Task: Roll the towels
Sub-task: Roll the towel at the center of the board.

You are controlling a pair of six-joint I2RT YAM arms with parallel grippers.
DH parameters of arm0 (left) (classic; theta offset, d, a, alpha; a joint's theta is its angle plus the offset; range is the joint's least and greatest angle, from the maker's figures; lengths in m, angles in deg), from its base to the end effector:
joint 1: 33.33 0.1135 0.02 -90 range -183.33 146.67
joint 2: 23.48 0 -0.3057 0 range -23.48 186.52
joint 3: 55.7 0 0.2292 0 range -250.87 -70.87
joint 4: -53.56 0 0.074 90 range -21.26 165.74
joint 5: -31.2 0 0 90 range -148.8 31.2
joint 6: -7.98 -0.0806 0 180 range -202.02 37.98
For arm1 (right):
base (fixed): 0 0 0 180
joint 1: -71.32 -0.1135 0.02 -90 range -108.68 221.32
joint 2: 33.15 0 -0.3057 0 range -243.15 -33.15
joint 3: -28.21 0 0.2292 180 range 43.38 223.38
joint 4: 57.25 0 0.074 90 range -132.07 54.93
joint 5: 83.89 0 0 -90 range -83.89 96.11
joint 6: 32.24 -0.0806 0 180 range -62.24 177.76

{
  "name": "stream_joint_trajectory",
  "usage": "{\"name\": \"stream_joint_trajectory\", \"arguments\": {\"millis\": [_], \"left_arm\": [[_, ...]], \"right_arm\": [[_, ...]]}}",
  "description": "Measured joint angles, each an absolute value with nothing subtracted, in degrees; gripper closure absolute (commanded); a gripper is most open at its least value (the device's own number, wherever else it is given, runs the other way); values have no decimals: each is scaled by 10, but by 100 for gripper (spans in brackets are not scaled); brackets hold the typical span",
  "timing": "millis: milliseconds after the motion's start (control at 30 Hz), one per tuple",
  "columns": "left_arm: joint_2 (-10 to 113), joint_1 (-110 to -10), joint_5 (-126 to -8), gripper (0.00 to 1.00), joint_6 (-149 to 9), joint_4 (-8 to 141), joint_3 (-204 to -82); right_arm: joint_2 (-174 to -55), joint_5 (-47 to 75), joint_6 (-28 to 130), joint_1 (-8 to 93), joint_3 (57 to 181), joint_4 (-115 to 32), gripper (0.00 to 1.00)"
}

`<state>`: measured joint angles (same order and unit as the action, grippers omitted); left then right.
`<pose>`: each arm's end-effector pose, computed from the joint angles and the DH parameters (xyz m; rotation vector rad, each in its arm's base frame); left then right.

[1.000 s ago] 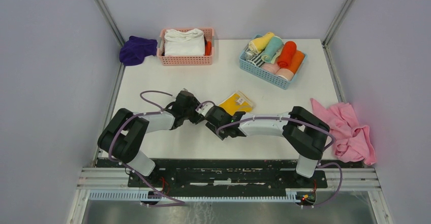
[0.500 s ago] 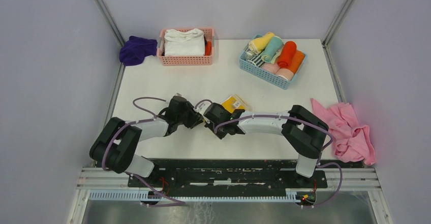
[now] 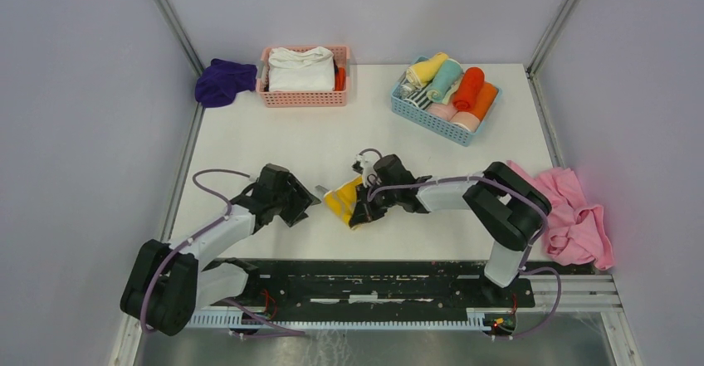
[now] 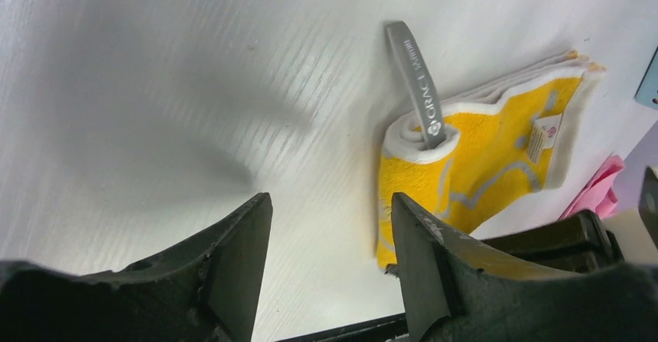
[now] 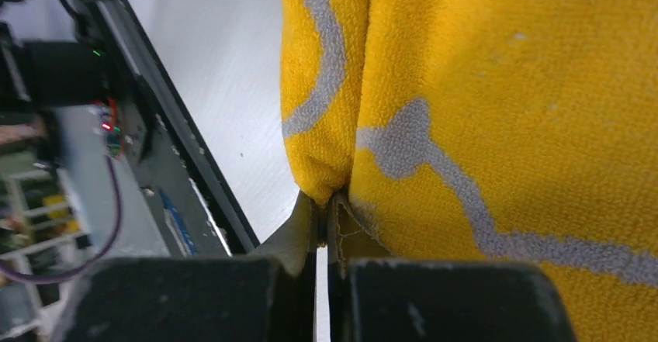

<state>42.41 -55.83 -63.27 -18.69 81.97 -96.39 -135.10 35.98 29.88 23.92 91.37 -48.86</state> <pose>0.1769 -0.0801 0.1707 -0.8921 2.4944 -0.6686 0.2140 0.2920 0.1634 -0.7113 2.5255 1.1760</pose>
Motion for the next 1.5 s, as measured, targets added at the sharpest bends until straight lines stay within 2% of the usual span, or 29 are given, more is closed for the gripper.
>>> {"name": "stream_joint_trajectory", "arguments": {"millis": [367, 667, 800, 900, 1067, 1267, 1333, 1500], "left_arm": [[442, -580, -689, 32, -180, 773, -959], [528, -607, -699, 34, -160, 693, -980], [574, -621, -700, 40, -157, 658, -1003], [598, -628, -698, 51, -152, 639, -1011], [626, -633, -694, 65, -142, 635, -1023], [645, -644, -681, 83, -136, 661, -1048], [647, -647, -673, 84, -136, 681, -1058], [647, -647, -662, 84, -133, 715, -1073]], "right_arm": [[-1401, 459, 79, 312, 793, -766, 100], [-1429, 478, 14, 332, 768, -838, 99], [-1428, 478, 19, 333, 772, -827, 99], [-1423, 478, 29, 333, 780, -801, 98], [-1384, 454, 69, 332, 786, -721, 87], [-1293, 344, 172, 303, 824, -539, 63], [-1252, 276, 223, 273, 850, -459, 53], [-1177, 149, 313, 201, 883, -377, 44]]}}
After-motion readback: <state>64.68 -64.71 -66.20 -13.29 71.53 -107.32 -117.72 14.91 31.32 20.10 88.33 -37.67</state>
